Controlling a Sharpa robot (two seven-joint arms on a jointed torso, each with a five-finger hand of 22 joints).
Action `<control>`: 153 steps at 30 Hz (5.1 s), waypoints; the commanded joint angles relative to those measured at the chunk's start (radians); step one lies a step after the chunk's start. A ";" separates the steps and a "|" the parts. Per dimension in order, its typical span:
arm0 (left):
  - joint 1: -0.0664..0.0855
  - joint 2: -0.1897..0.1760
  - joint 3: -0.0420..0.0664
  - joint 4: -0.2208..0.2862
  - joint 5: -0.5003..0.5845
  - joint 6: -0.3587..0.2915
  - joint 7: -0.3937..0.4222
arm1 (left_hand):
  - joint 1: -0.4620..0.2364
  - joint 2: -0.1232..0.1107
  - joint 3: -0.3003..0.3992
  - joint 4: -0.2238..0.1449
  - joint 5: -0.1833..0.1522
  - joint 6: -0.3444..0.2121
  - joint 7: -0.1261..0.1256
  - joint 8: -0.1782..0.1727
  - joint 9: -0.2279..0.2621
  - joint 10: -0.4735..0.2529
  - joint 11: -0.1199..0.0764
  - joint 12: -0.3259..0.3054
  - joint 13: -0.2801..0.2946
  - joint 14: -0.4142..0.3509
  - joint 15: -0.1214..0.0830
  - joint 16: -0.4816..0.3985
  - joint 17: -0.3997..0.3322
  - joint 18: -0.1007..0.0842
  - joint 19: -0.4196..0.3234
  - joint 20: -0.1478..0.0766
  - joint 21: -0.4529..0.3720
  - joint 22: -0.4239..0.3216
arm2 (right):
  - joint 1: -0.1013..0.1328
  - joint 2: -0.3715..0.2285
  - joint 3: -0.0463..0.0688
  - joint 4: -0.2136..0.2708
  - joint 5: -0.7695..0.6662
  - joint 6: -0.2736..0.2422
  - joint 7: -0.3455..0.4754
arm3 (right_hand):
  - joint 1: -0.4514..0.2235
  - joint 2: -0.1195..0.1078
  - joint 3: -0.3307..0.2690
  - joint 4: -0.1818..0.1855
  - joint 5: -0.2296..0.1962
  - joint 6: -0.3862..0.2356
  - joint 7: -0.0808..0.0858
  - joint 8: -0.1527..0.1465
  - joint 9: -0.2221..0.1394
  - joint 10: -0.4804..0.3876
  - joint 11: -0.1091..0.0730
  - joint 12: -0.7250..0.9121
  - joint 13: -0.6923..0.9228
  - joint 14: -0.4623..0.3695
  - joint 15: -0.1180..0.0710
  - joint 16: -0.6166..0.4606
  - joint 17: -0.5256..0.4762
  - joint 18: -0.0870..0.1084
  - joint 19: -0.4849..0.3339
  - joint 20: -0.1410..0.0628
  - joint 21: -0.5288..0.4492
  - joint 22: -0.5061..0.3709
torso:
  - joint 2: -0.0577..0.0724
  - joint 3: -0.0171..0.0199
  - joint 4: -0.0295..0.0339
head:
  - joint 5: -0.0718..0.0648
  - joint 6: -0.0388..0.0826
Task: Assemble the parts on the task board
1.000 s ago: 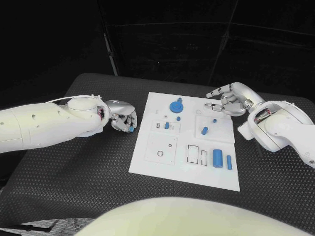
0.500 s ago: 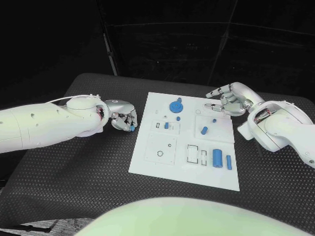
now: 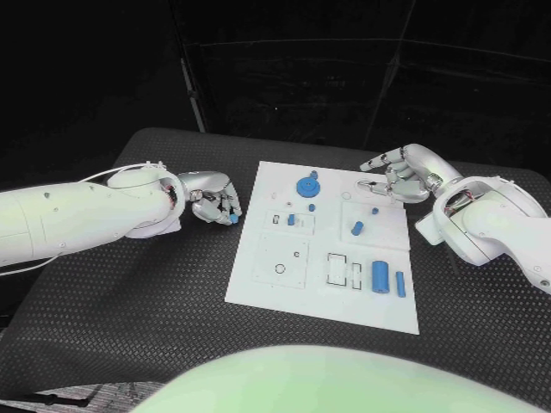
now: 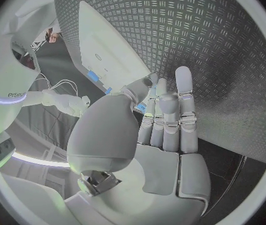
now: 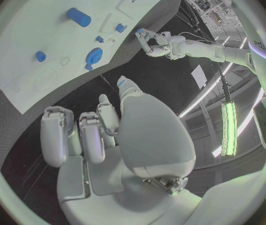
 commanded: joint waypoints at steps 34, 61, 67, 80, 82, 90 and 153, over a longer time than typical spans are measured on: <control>0.013 0.131 0.001 -0.113 0.548 -0.107 0.184 | -0.004 -0.002 0.106 0.063 0.003 0.033 0.031 -0.004 0.027 -0.001 0.006 -0.013 0.013 0.099 0.000 0.221 0.211 -0.008 0.061 0.003 0.111 0.088 | 0.001 0.007 0.000 0.002 0.001 0.005 0.007 | -0.006 0.004 -0.008 0.000 0.006 -0.004 -0.001 0.005 0.000 -0.001 0.003 0.003 0.001 0.097 -0.001 -0.005 0.240 0.009 0.000 -0.004 -0.004 0.030 | 0.000 0.0003 -0.0008 | -0.025 0.001; 0.013 0.223 0.001 -0.196 0.461 0.061 0.049 | -0.015 -0.002 0.122 0.069 0.002 0.028 0.029 -0.014 0.035 -0.011 0.004 -0.025 0.025 0.149 -0.002 0.347 0.313 -0.035 0.118 0.000 0.295 0.238 | 0.001 0.016 0.000 -0.004 0.001 0.010 0.007 | -0.006 0.004 -0.008 0.000 0.006 -0.004 -0.001 0.005 0.000 -0.001 0.003 0.003 0.001 0.097 -0.001 -0.005 0.240 0.009 0.000 -0.004 -0.004 0.030 | 0.000 0.0003 0.0005 | -0.034 0.001; 0.013 0.237 0.001 -0.206 0.458 0.061 0.039 | -0.017 0.003 0.127 0.072 0.002 0.021 0.032 -0.018 0.035 -0.019 0.007 -0.035 0.022 0.150 0.000 0.348 0.311 -0.036 0.118 0.001 0.301 0.244 | 0.001 0.017 0.000 -0.005 0.001 0.011 0.007 | -0.006 0.004 -0.008 0.000 0.006 -0.004 -0.001 0.005 0.000 -0.001 0.003 0.003 0.001 0.097 -0.001 -0.005 0.240 0.009 0.000 -0.004 -0.004 0.030 | -0.001 -0.0005 0.0001 | -0.035 0.001; 0.012 0.253 0.001 -0.225 0.362 0.070 0.018 | -0.016 0.004 0.130 0.071 0.002 0.019 0.033 -0.020 0.035 -0.021 0.008 -0.039 0.021 0.150 0.001 0.351 0.312 -0.037 0.120 0.002 0.309 0.252 | 0.001 0.016 0.000 -0.005 0.001 0.012 0.006 | -0.008 0.004 -0.009 0.001 0.006 -0.003 -0.001 0.006 0.000 -0.001 0.003 0.004 0.001 0.097 -0.001 -0.005 0.241 0.009 0.000 -0.004 -0.003 0.030 | -0.001 -0.0002 0.0006 | -0.037 0.000; 0.011 0.252 0.001 -0.224 0.355 0.082 0.016 | -0.016 0.004 0.130 0.071 0.002 0.019 0.033 -0.020 0.035 -0.021 0.008 -0.039 0.021 0.150 0.001 0.351 0.312 -0.037 0.120 0.002 0.309 0.252 | 0.001 0.015 0.000 -0.005 0.001 0.013 0.006 | -0.008 0.004 -0.009 0.001 0.006 -0.003 -0.001 0.006 0.000 -0.001 0.003 0.004 0.001 0.097 -0.001 -0.005 0.241 0.009 0.000 -0.004 -0.003 0.030 | -0.001 -0.0003 0.0007 | -0.038 0.000; 0.011 0.251 0.001 -0.228 0.343 0.137 0.009 | -0.015 0.003 0.131 0.069 0.002 0.019 0.033 -0.020 0.036 -0.022 0.009 -0.041 0.021 0.148 0.001 0.347 0.305 -0.037 0.119 0.002 0.309 0.252 | 0.001 0.016 0.000 -0.006 0.001 0.014 0.006 | -0.008 0.004 -0.009 0.001 0.006 -0.003 -0.001 0.006 0.000 -0.001 0.003 0.004 0.001 0.097 -0.001 -0.005 0.241 0.009 0.000 -0.004 -0.003 0.030 | -0.001 -0.0005 0.0015 | -0.036 0.000; 0.008 0.268 0.001 -0.241 0.293 0.122 0.004 | -0.098 -0.134 -0.132 0.113 -0.005 -0.045 0.064 -0.081 0.022 -0.031 0.038 -0.125 0.004 0.137 0.028 0.364 0.269 -0.037 0.104 0.031 0.328 0.288 | 0.001 0.024 -0.001 -0.016 0.001 0.018 0.009 | -0.011 0.005 -0.010 0.001 0.006 -0.003 -0.001 0.007 0.000 -0.002 0.003 0.004 0.000 0.096 -0.001 -0.006 0.239 0.010 0.000 -0.004 -0.004 0.029 | -0.002 -0.0006 0.0012 | -0.035 0.000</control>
